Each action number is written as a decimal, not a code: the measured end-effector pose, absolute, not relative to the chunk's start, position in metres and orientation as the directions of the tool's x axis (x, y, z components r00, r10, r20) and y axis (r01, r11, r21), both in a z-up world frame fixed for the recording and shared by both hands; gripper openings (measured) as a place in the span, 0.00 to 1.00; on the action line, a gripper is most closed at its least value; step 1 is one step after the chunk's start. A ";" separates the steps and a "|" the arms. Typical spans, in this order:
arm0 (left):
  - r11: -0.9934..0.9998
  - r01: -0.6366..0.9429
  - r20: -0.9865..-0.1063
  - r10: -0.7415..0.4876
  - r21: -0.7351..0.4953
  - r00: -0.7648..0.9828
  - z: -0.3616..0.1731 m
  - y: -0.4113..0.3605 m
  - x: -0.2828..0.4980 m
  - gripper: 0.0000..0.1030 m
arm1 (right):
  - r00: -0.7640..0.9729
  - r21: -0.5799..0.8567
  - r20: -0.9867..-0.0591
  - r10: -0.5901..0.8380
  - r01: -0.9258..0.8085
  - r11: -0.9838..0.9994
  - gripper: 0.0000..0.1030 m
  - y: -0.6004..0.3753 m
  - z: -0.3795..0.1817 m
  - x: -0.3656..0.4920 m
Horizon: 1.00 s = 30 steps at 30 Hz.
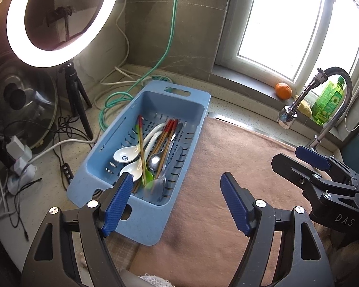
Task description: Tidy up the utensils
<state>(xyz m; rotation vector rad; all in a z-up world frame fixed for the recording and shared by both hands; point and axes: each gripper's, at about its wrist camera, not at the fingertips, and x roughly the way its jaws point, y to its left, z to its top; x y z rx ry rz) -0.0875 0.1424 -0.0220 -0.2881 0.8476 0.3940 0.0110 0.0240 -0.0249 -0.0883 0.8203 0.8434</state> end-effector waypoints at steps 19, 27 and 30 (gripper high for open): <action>0.894 -0.441 -0.777 0.218 -0.085 0.591 -0.021 0.138 -0.087 0.74 | 0.392 0.246 -0.676 0.624 -0.678 0.693 0.78 0.019 -0.026 0.014; 0.890 -0.449 -0.784 0.218 -0.085 0.581 -0.023 0.138 -0.085 0.74 | 0.387 0.249 -0.685 0.617 -0.671 0.698 0.78 0.019 -0.031 0.016; 0.890 -0.448 -0.786 0.217 -0.084 0.579 -0.024 0.139 -0.084 0.74 | 0.388 0.248 -0.686 0.616 -0.671 0.699 0.78 0.019 -0.032 0.016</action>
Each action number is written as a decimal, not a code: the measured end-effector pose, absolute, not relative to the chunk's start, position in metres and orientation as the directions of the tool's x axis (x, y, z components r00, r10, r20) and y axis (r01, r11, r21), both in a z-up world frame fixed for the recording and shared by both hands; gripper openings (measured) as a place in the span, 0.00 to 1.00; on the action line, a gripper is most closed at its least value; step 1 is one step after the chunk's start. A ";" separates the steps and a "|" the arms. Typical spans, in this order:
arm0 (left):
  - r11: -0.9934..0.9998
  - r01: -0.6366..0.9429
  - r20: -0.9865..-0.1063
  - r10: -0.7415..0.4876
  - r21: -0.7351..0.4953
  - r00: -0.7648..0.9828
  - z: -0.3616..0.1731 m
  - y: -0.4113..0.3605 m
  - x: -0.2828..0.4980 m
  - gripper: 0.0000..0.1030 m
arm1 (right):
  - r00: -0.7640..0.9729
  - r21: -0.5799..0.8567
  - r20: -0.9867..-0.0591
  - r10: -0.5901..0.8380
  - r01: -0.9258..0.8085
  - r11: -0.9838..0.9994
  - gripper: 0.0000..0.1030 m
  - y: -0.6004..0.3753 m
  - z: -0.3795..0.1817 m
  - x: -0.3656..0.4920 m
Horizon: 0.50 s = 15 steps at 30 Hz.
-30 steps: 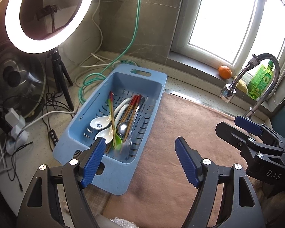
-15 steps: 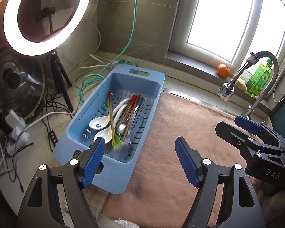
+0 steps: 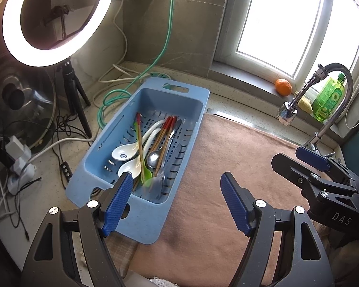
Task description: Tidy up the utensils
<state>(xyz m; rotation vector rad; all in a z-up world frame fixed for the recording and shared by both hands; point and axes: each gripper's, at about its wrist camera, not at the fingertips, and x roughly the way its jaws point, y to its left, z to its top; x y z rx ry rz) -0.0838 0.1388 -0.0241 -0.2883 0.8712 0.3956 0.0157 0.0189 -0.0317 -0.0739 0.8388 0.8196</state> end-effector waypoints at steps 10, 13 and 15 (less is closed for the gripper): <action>0.892 -0.444 -0.790 0.213 -0.083 0.575 -0.026 0.138 -0.080 0.74 | 0.387 0.249 -0.691 0.610 -0.665 0.704 0.78 0.018 -0.035 0.019; 0.896 -0.436 -0.778 0.216 -0.081 0.590 -0.026 0.137 -0.080 0.74 | 0.385 0.253 -0.694 0.609 -0.662 0.706 0.78 0.017 -0.037 0.022; 0.899 -0.431 -0.774 0.220 -0.075 0.594 -0.026 0.137 -0.078 0.74 | 0.384 0.254 -0.696 0.606 -0.659 0.708 0.78 0.016 -0.038 0.024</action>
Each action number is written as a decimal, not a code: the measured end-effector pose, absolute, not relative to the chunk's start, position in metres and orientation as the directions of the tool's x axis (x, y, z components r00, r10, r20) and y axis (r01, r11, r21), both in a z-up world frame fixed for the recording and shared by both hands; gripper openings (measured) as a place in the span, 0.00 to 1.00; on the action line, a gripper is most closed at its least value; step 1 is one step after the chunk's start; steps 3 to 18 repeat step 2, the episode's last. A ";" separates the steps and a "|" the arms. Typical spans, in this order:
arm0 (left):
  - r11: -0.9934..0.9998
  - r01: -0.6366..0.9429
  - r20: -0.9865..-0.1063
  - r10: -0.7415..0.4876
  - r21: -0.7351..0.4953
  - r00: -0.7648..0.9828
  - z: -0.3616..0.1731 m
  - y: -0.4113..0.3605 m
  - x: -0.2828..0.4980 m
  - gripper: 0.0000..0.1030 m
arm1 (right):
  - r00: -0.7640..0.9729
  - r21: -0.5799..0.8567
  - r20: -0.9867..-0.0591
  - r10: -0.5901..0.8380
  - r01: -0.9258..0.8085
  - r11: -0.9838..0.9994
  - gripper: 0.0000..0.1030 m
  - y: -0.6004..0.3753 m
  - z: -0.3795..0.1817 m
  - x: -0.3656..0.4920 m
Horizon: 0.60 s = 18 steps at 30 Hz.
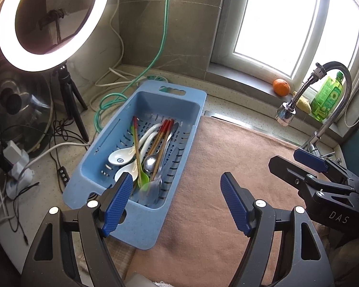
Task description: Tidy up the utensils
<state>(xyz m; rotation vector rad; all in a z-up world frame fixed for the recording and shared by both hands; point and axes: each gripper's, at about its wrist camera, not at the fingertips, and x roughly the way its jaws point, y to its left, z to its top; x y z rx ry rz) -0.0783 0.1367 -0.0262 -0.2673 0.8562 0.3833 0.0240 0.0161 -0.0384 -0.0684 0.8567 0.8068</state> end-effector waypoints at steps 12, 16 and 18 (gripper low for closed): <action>0.900 -0.430 -0.777 0.220 -0.072 0.590 -0.028 0.137 -0.076 0.75 | 0.383 0.256 -0.700 0.603 -0.654 0.712 0.78 0.015 -0.040 0.026; 0.900 -0.430 -0.777 0.220 -0.072 0.590 -0.028 0.137 -0.076 0.75 | 0.383 0.256 -0.700 0.603 -0.654 0.712 0.78 0.015 -0.040 0.026; 0.900 -0.430 -0.777 0.220 -0.072 0.590 -0.028 0.137 -0.076 0.75 | 0.383 0.256 -0.700 0.603 -0.654 0.712 0.78 0.015 -0.040 0.026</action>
